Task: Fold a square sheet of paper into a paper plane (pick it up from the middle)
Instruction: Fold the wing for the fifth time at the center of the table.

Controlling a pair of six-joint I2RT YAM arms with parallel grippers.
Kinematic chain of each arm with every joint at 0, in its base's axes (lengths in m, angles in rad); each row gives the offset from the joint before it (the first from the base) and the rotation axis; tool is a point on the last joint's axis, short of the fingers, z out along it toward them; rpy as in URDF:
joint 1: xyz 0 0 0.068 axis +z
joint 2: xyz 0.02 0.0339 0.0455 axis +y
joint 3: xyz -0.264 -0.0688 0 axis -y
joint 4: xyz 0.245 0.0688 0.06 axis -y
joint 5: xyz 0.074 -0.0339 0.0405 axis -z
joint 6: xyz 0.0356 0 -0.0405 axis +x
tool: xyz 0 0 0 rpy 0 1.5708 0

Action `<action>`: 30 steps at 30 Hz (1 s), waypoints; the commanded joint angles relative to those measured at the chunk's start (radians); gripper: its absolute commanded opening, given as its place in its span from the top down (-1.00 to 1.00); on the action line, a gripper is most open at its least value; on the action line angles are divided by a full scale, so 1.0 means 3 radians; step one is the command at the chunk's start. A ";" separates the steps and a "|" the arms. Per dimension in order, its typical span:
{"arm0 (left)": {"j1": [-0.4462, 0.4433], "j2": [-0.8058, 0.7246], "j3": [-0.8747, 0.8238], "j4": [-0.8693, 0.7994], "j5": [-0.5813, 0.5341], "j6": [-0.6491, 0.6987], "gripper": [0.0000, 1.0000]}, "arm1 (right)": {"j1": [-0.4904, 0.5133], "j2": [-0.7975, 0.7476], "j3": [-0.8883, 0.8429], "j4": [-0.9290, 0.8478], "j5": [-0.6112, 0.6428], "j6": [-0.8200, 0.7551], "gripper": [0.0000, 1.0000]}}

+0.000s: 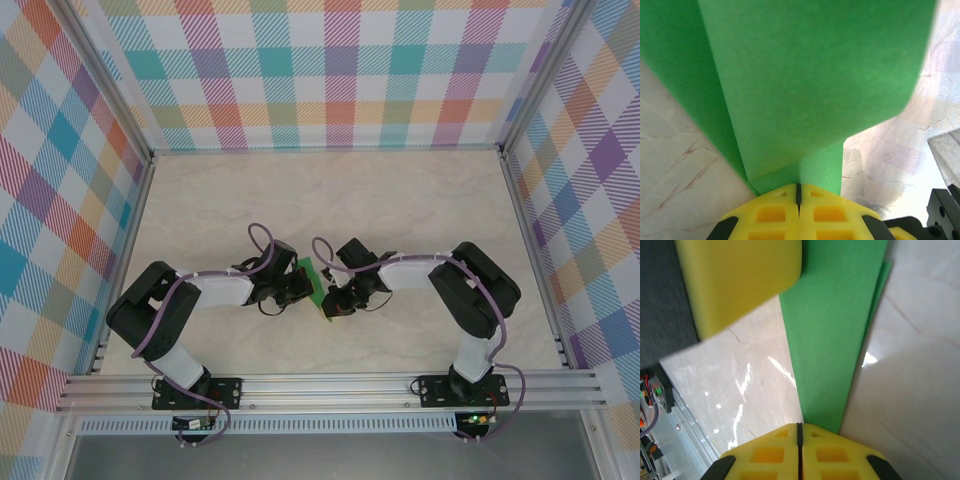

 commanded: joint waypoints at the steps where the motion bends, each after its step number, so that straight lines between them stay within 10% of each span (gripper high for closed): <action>1: -0.0017 0.0097 -0.0157 -0.0508 -0.0434 -0.0065 1.00 | 0.0076 -0.0064 -0.0321 -0.0639 -0.0029 -0.0071 0.85; 12: -0.0017 0.0102 -0.0153 -0.0458 -0.0349 -0.0066 1.00 | 0.0074 -0.0652 -0.0032 -0.0450 0.0240 0.0142 0.82; 30: -0.0017 0.0128 -0.0125 -0.0437 -0.0303 -0.0076 1.00 | 0.0083 0.0198 0.0558 -0.0118 0.0377 0.0292 0.99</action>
